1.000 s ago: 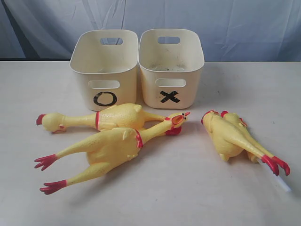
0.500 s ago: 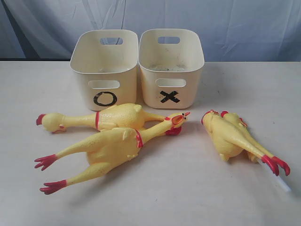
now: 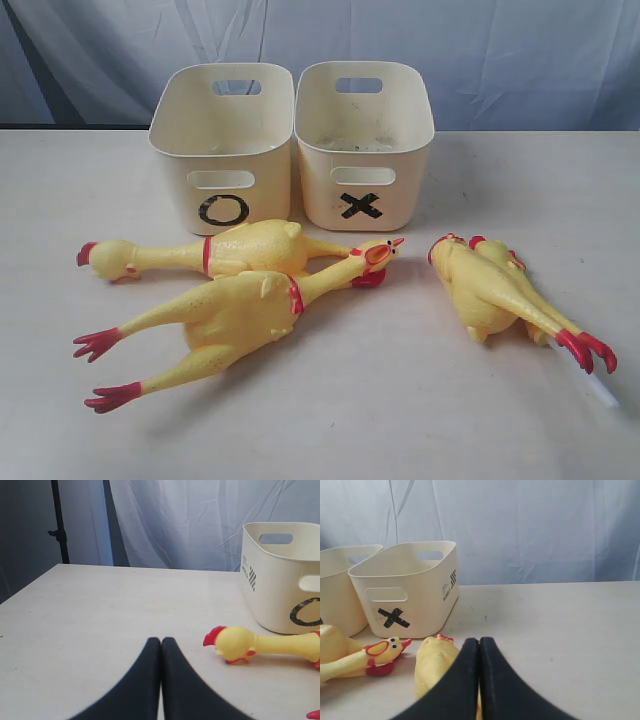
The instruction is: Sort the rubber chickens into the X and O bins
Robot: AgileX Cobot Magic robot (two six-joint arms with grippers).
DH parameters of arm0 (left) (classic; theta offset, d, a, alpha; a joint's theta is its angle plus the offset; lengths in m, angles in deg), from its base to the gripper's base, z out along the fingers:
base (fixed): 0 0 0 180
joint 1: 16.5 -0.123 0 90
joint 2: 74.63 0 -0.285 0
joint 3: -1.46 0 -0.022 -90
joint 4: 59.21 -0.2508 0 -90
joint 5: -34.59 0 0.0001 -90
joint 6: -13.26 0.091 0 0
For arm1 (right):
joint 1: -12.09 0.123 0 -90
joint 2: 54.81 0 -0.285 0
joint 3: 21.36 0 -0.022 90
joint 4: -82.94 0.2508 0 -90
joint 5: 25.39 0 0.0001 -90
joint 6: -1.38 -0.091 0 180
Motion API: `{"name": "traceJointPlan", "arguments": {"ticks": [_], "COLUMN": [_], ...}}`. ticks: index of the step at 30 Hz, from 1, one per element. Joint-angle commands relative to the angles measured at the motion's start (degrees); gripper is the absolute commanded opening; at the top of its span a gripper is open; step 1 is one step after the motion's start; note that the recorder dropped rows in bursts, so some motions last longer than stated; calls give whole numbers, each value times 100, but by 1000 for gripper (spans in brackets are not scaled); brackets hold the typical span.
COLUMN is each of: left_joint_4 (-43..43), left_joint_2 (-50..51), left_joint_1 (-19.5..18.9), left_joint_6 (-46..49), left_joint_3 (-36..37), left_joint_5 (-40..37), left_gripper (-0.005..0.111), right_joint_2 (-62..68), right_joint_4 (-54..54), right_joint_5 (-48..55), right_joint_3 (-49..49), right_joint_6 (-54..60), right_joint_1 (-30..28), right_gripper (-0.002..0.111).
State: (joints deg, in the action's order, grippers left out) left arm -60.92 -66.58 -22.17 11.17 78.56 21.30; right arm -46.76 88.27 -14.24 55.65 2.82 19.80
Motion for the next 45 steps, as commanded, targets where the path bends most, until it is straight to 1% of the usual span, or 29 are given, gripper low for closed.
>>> {"name": "traceJointPlan", "arguments": {"ticks": [1,5,12,19,31,38,39,41,45], "left_joint_4": [-3,-3,-3,-3,-3,-3,-3,-3,-3], "left_joint_2": [-27,-27,-27,-27,-27,-27,-27,-27,-27], "left_joint_1": [-1,-1,-1,-1,-1,-1,-1,-1,-1], "left_joint_6": [-24,-24,-24,-24,-24,-24,-24,-24,-24], "left_joint_3": [11,11,11,11,11,11,11,11,11], "left_joint_5": [42,42,42,42,42,42,42,42,42], "left_gripper": [0,0,0,0,0,0,0,0,0], "right_joint_2": [-26,-26,-26,-26,89,962,1200,1582,2269], "right_joint_4": [28,149,1664,2946,3091,3339,3400,3362,2998], "right_joint_5": [-96,-349,-701,-518,718,2080,2457,2887,3525], "right_joint_3": [21,21,21,21,-1120,-1743,-1981,-2369,-3165], "right_joint_6": [8,-17,-17,-17,86,809,1216,1749,2178], "right_joint_1": [-31,-31,-31,-31,-31,-31,-31,-31,-31], "right_gripper": [0,0,0,0,0,0,0,0,0]}}
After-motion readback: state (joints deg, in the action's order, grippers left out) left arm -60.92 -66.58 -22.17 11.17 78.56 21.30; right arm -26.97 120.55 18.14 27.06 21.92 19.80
